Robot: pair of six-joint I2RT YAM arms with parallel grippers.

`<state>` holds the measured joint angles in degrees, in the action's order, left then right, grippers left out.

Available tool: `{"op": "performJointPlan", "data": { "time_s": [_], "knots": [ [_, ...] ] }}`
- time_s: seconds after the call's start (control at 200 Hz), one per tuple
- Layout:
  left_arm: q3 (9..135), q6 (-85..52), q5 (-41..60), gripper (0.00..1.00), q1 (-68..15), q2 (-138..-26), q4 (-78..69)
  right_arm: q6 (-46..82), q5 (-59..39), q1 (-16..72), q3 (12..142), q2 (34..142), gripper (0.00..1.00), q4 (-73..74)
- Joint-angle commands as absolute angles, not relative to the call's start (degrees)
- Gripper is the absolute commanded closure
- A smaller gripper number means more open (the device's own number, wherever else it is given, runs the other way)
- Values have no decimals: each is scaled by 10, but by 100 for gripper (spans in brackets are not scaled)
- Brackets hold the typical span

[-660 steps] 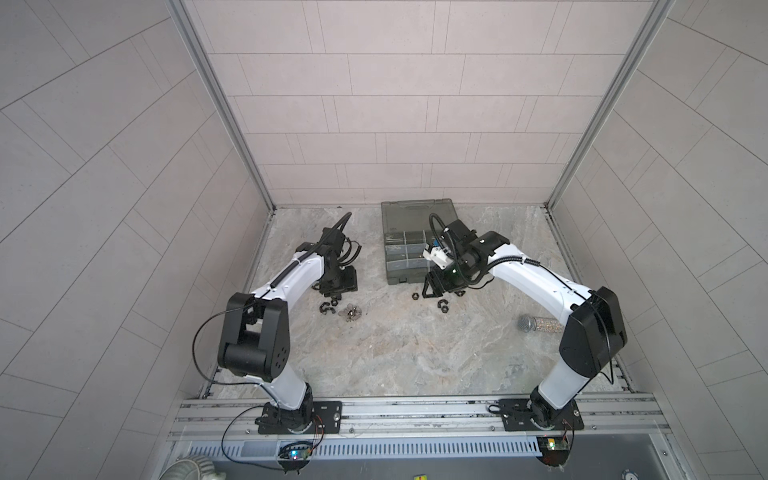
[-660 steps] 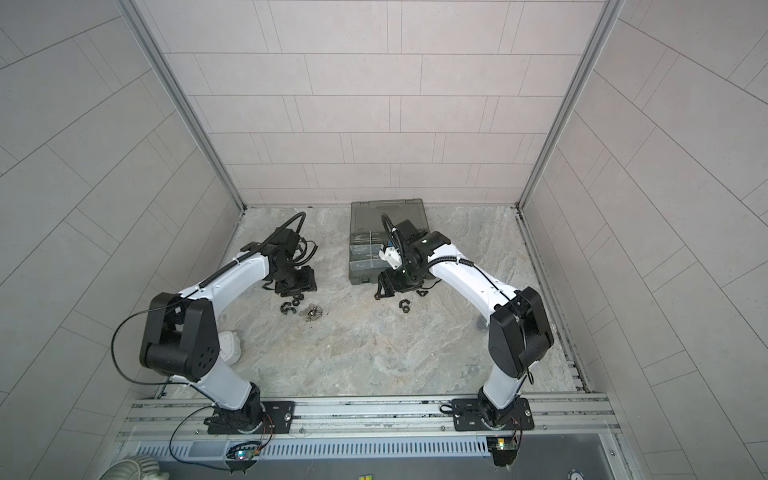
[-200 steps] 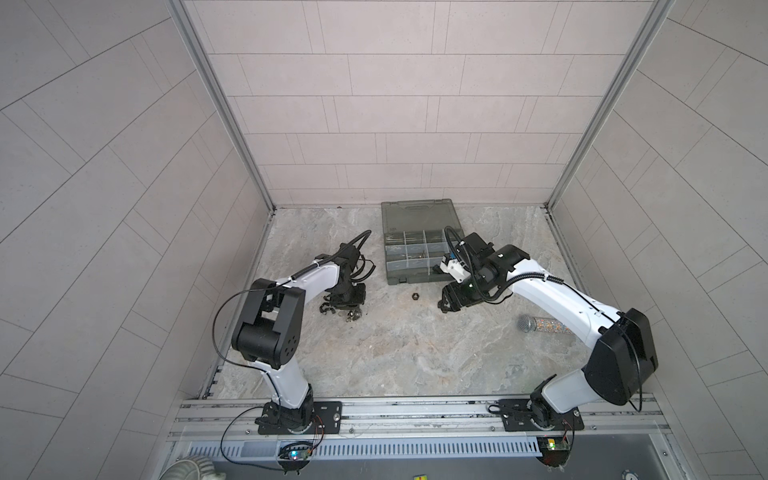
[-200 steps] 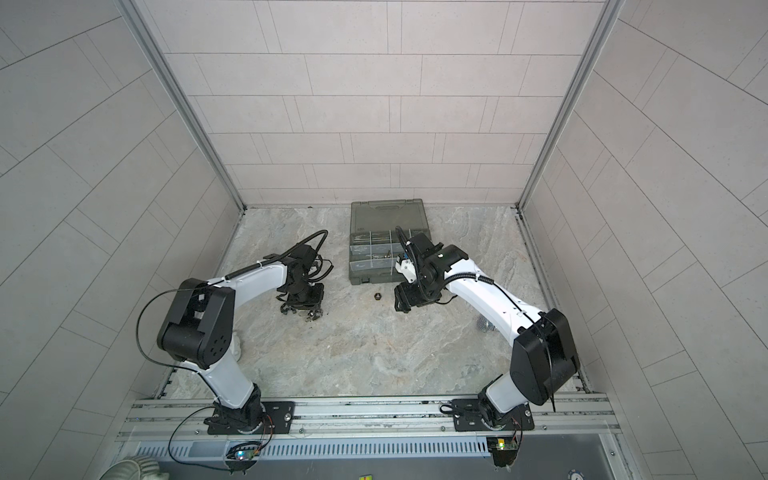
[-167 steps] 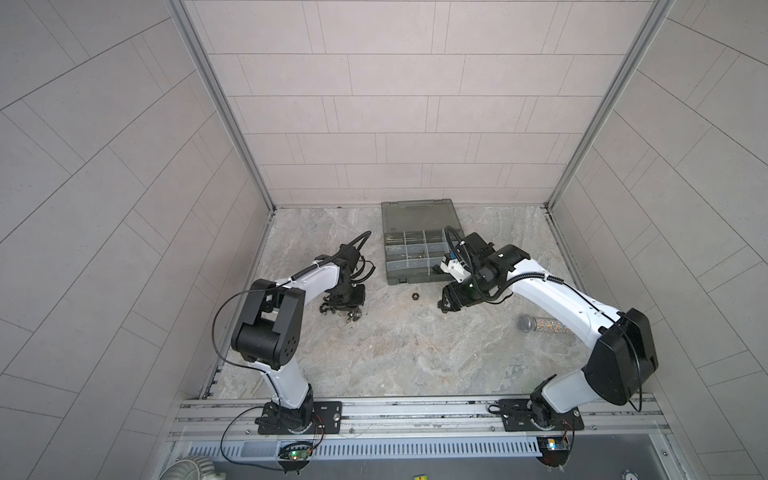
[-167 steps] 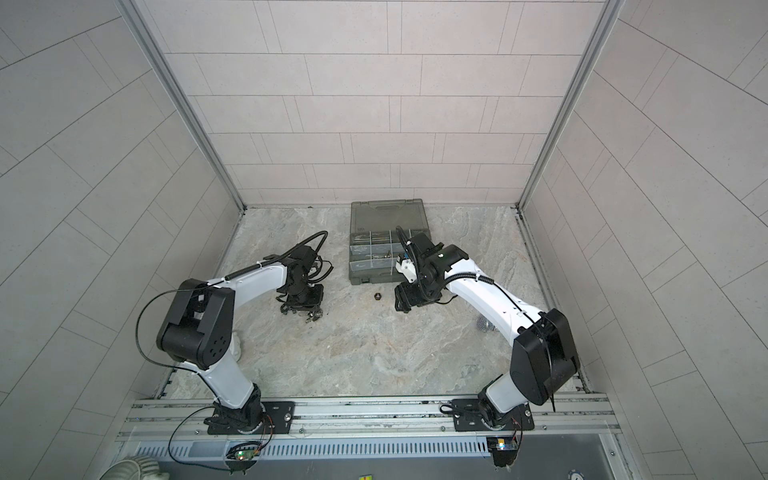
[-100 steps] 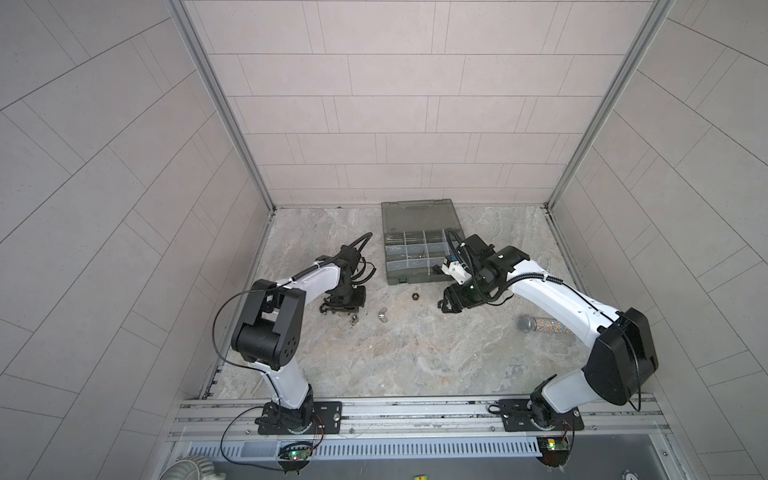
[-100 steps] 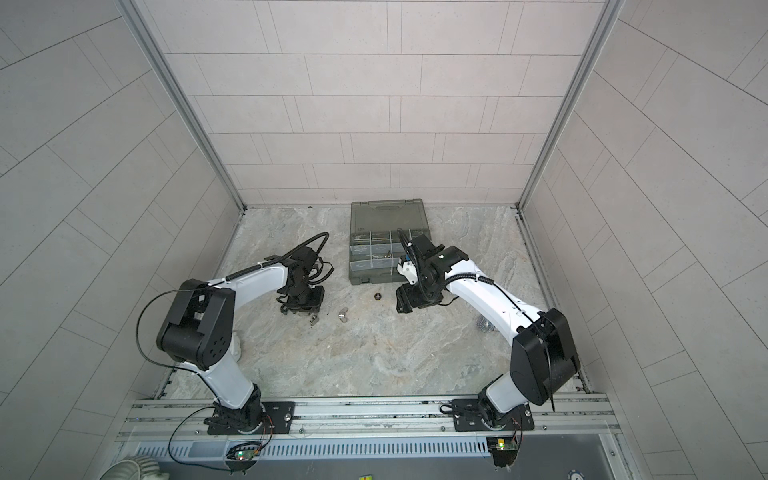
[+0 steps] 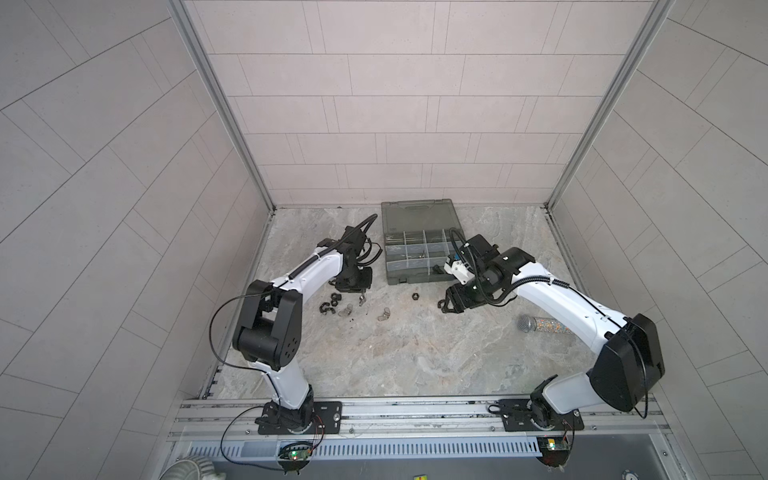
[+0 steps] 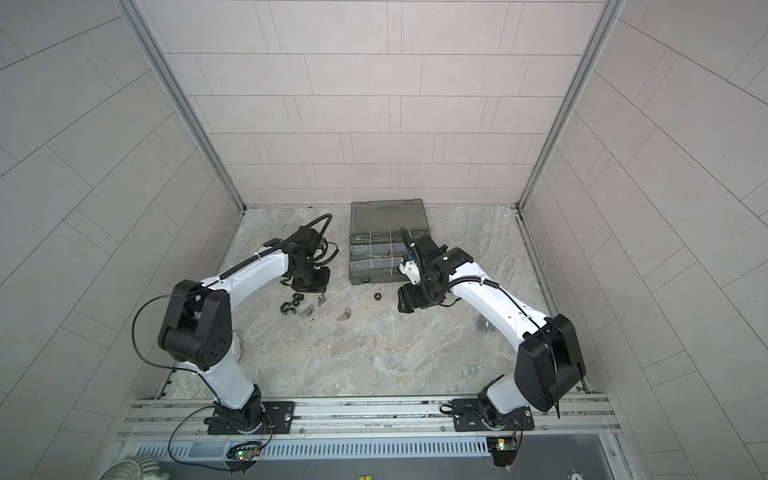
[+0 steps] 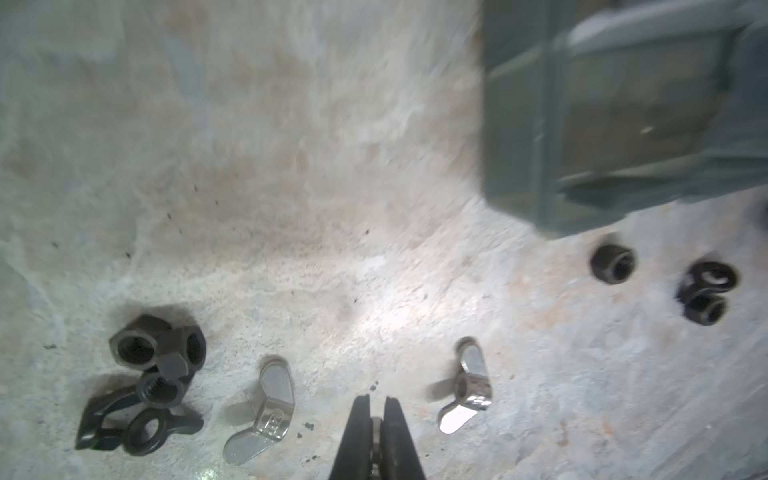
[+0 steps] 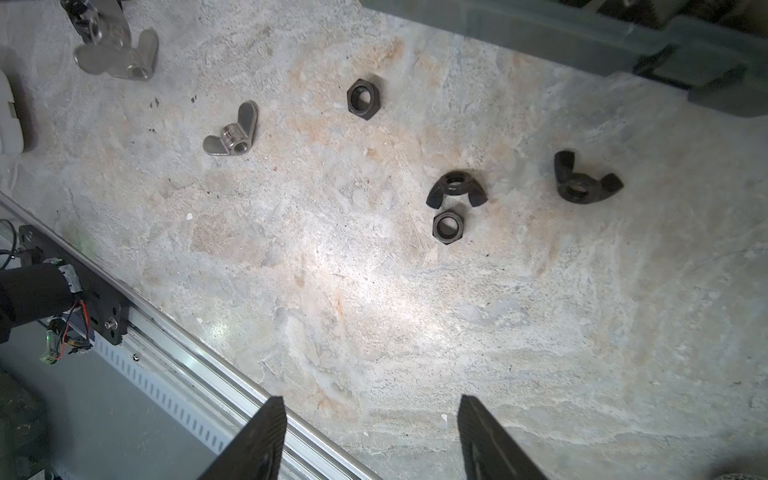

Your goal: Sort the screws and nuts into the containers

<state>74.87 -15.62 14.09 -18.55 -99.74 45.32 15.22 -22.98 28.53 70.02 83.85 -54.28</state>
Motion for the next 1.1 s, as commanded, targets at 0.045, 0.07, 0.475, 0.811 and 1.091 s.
{"op": "performJointPlan", "data": {
  "time_s": [0.045, 0.07, 0.475, 0.811, 1.091],
  "knots": [
    [834, -158, 149, 100, -191, -1045, 486, 153, -220, 277, 695, 820, 33, -549],
    [849, -159, 150, 100, -192, -1054, 488, 153, -220, 275, 695, 820, 33, -549],
    [1043, -174, 168, 100, -223, -1177, 509, 135, -224, 234, 716, 827, 33, -567],
    [1141, -192, 180, 100, -265, -1264, 507, 117, -230, 201, 721, 831, 33, -581],
    [1188, -199, 192, 100, -277, -1309, 507, 113, -234, 171, 709, 824, 33, -584]
  ]
}}
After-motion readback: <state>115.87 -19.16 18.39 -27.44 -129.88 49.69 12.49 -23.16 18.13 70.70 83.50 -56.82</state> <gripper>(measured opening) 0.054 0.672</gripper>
